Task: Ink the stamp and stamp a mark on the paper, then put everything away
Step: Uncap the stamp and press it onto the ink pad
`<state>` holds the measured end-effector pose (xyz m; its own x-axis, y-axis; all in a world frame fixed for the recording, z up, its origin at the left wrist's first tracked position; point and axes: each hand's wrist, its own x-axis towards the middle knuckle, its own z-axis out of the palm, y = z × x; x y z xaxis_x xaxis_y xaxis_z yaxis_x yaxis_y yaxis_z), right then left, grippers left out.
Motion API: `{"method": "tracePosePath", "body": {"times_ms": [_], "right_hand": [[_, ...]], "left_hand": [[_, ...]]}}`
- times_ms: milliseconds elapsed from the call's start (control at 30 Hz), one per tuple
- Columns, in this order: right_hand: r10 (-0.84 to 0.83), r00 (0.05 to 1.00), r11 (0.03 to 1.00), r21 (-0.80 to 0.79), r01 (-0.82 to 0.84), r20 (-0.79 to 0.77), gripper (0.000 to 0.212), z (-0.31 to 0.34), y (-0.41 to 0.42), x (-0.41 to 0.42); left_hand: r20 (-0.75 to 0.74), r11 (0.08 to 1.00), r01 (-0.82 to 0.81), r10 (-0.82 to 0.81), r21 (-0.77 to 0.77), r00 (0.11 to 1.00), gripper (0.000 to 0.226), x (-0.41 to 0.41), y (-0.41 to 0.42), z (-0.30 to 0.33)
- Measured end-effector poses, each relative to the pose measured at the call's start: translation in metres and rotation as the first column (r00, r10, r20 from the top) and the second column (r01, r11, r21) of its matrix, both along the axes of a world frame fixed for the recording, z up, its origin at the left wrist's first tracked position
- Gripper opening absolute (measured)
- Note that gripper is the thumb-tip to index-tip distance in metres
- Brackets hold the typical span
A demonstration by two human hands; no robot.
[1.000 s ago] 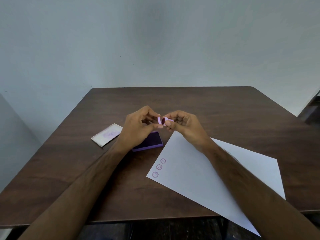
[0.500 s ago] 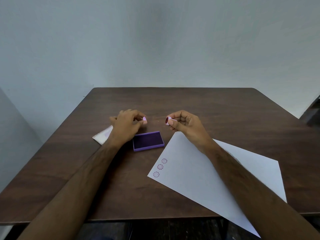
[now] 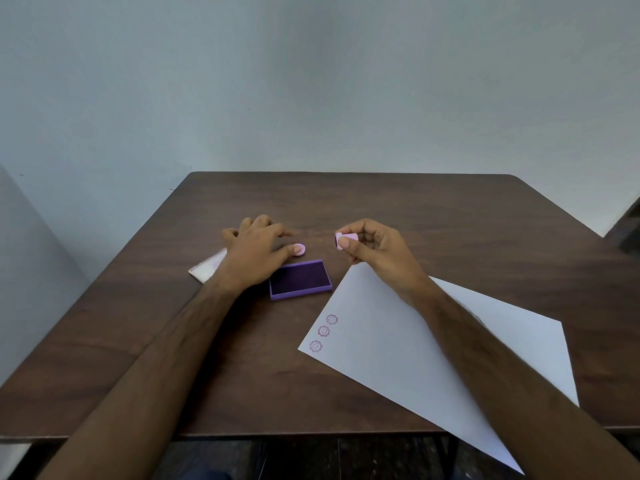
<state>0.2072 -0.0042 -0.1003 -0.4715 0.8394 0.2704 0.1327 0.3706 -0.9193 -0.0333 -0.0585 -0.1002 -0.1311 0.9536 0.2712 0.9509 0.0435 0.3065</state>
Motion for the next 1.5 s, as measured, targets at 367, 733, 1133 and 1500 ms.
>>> {"method": "tracePosePath", "body": {"times_ms": [367,733,1133,1500], "right_hand": [[-0.004,1.000,1.000,0.025,0.004,0.017,0.021,0.001,-0.001,0.000],[-0.013,0.998,0.999,0.042,0.010,0.058,0.017,-0.001,0.001,0.000],[-0.033,0.963,0.958,0.282,-0.046,0.269,0.016,-0.003,-0.003,-0.010],[0.059,0.929,0.910,0.363,-0.200,0.365,0.020,-0.003,-0.012,-0.014]], "left_hand": [[-0.048,0.900,0.337,-0.363,-0.278,0.930,0.095,-0.006,-0.023,0.024],[-0.084,0.934,0.310,-0.329,-0.179,0.941,0.083,0.022,-0.018,0.014],[0.291,0.967,0.256,-0.248,0.011,0.924,0.039,0.029,-0.015,0.010],[0.336,0.953,0.300,-0.297,0.045,0.894,0.048,0.025,-0.009,0.000]]}}
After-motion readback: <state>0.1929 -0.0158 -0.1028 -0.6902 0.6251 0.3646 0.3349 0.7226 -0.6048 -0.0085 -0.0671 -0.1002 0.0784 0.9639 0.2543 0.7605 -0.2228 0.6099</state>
